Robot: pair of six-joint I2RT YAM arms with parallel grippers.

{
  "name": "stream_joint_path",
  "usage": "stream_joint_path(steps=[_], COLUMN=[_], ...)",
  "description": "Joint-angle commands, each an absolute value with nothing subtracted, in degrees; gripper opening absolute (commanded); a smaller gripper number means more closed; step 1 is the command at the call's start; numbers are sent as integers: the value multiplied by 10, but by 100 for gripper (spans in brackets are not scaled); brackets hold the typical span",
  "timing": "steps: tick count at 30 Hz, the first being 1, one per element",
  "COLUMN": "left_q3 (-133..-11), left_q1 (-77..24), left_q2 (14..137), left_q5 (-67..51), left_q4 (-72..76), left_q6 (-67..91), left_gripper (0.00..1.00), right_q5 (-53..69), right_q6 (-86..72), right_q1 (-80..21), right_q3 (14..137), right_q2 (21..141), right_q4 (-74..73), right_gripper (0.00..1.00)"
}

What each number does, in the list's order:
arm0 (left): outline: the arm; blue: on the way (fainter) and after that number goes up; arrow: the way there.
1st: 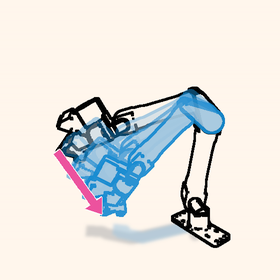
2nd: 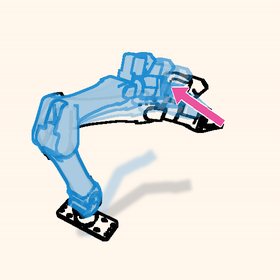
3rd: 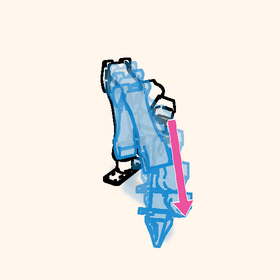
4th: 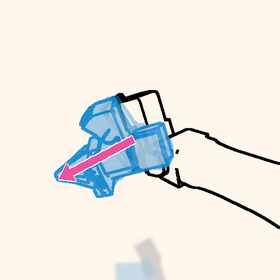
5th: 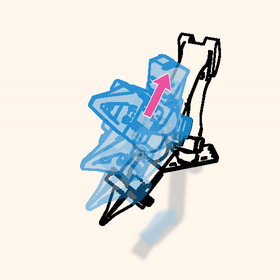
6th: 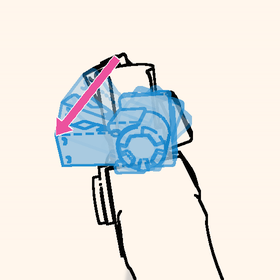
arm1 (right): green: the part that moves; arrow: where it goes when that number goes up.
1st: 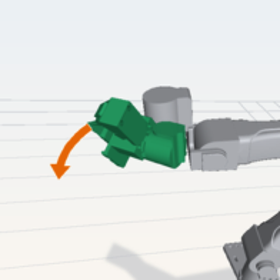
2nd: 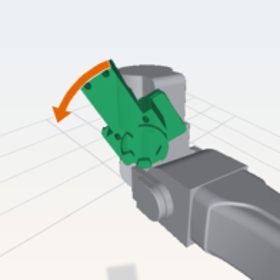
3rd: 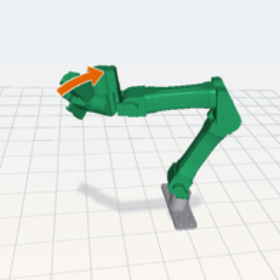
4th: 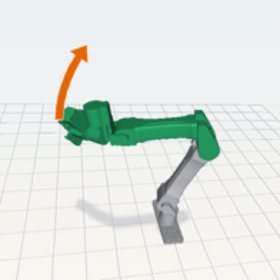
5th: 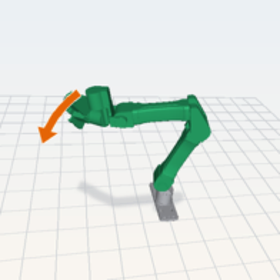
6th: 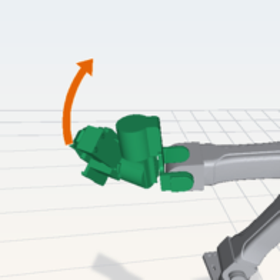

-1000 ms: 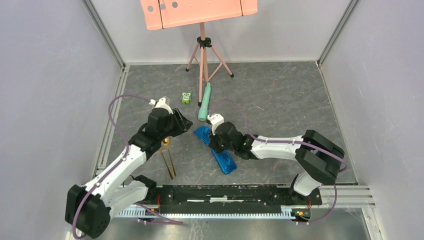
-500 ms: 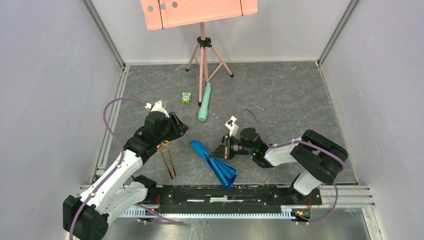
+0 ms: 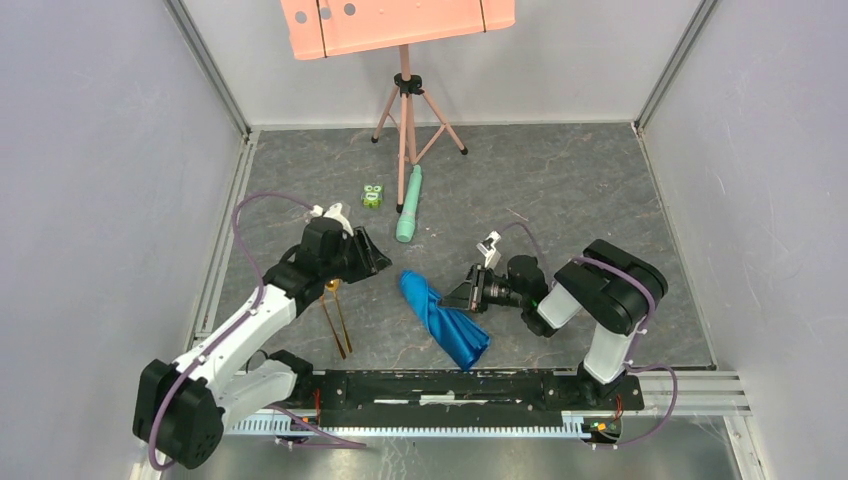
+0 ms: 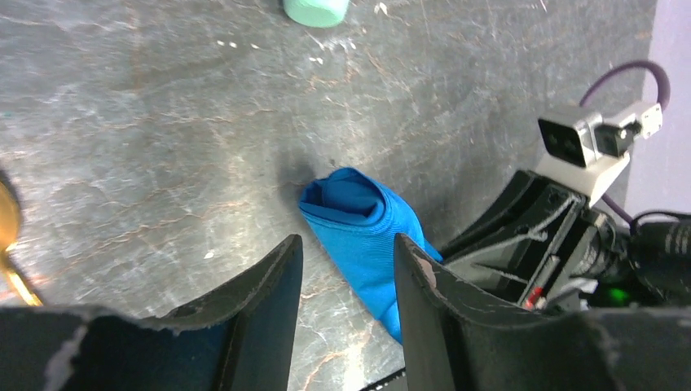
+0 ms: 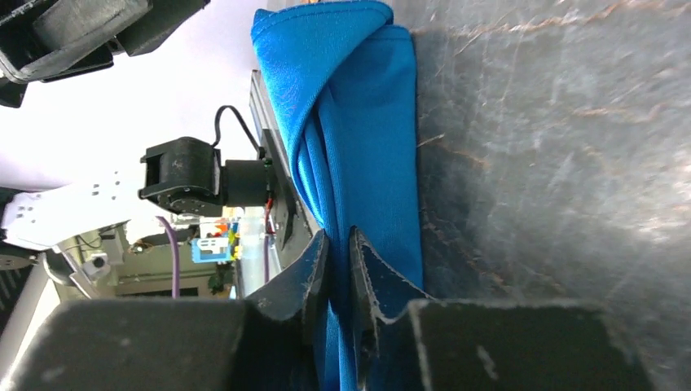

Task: Fold the napkin into a case and place the utensils inside
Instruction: Turn over the smaller rectangle-folded napkin at the center of the board, then smooth out the smaller rectangle-folded napkin at the center of the board.

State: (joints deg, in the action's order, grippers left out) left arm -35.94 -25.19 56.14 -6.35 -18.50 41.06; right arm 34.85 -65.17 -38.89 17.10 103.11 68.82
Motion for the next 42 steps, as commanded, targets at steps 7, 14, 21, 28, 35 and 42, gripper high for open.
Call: stream_joint_path(steps=[7,14,21,28,35,42], left_q3=[-338,-336,-378,-399,-446,-452], left_q1=[-283,-319,-337,-330,-330,-331], left_q2=[678,765,881,935,970,897], left_q5=[-240,-251,-243,-123,-98,-124], left_q4=[5,134,181,161,111,49], left_q6=[452,505,514,492,450,425], left_gripper=[53,47,40,37,38,45], right_q5=[215,49,145,49,-85,-57], right_q6=[-204,-102,-183,-176,-151,-141], right_q1=[-330,-427,-508,-508,-509,-514], right_q3=[312,377,305,244,243,309], right_q2=[890,756,682,666,719,672], right_q4=[152,-56,7,7,12,-74], right_gripper=[55,60,49,30,28,43])
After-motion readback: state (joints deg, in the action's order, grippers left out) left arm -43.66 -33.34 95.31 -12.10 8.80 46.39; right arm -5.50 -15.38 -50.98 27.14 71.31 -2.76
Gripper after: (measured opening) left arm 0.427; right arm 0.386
